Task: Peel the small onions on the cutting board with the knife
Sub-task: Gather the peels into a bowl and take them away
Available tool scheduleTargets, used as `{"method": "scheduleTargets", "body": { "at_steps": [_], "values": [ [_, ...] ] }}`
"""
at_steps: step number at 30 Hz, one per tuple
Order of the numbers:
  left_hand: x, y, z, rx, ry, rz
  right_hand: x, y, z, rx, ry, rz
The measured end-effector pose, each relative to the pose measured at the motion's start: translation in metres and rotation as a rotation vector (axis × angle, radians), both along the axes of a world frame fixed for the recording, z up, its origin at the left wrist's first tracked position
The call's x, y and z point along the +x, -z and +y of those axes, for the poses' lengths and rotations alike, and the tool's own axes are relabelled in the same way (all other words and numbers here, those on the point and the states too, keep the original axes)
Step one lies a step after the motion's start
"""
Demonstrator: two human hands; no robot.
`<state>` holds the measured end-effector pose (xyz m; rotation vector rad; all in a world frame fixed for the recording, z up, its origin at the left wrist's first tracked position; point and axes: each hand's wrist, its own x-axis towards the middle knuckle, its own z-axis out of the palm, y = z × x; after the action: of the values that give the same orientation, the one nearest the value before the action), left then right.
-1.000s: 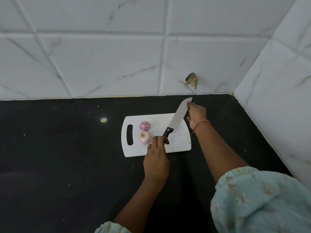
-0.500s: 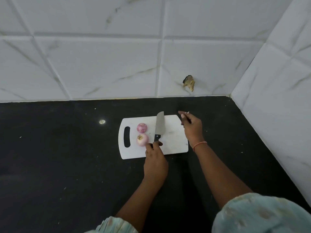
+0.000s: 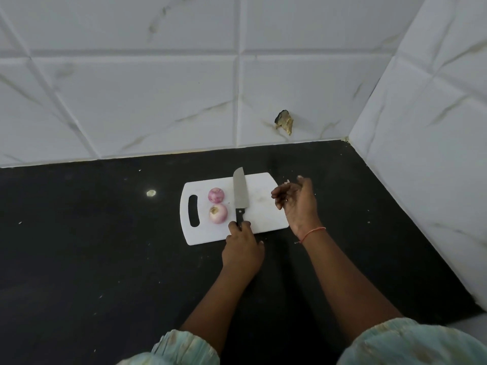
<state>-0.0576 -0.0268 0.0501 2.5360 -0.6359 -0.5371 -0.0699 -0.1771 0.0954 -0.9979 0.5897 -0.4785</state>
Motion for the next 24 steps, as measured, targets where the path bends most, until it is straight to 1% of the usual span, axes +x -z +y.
{"method": "scheduleTargets", "body": {
  "at_steps": [4, 10, 14, 16, 18, 20, 21, 22, 23, 24],
  "values": [
    [0.006, -0.008, 0.003, 0.086, 0.061, 0.018, -0.007, -0.006, 0.009, 0.102, 0.107, 0.003],
    [0.001, -0.016, 0.004, 0.192, 0.13, -0.019, -0.033, -0.012, 0.027, 0.354, 0.221, -0.089],
    [-0.002, -0.016, 0.01, 0.21, 0.207, -0.026, -0.061, -0.011, 0.04, 0.443, 0.314, -0.065],
    [-0.004, -0.012, 0.014, 0.204, 0.267, -0.014, -0.08, -0.007, 0.049, 0.455, 0.379, -0.048],
    [-0.003, -0.014, 0.021, 0.188, 0.251, -0.013, -0.093, -0.004, 0.057, 0.461, 0.392, -0.02],
    [-0.012, -0.014, 0.024, 0.109, 0.25, -0.049, -0.112, 0.004, 0.063, 0.421, 0.444, 0.023],
    [-0.019, -0.014, 0.024, 0.003, 0.257, -0.075, -0.12, 0.007, 0.065, 0.401, 0.461, 0.053],
    [-0.032, -0.014, 0.023, -0.15, 0.281, -0.085, -0.133, 0.01, 0.067, 0.391, 0.484, 0.077],
    [-0.046, -0.015, 0.022, -0.305, 0.307, -0.066, -0.145, 0.012, 0.069, 0.38, 0.496, 0.095],
    [-0.061, -0.017, 0.019, -0.426, 0.336, -0.009, -0.157, 0.013, 0.072, 0.373, 0.512, 0.109]
  ]
}}
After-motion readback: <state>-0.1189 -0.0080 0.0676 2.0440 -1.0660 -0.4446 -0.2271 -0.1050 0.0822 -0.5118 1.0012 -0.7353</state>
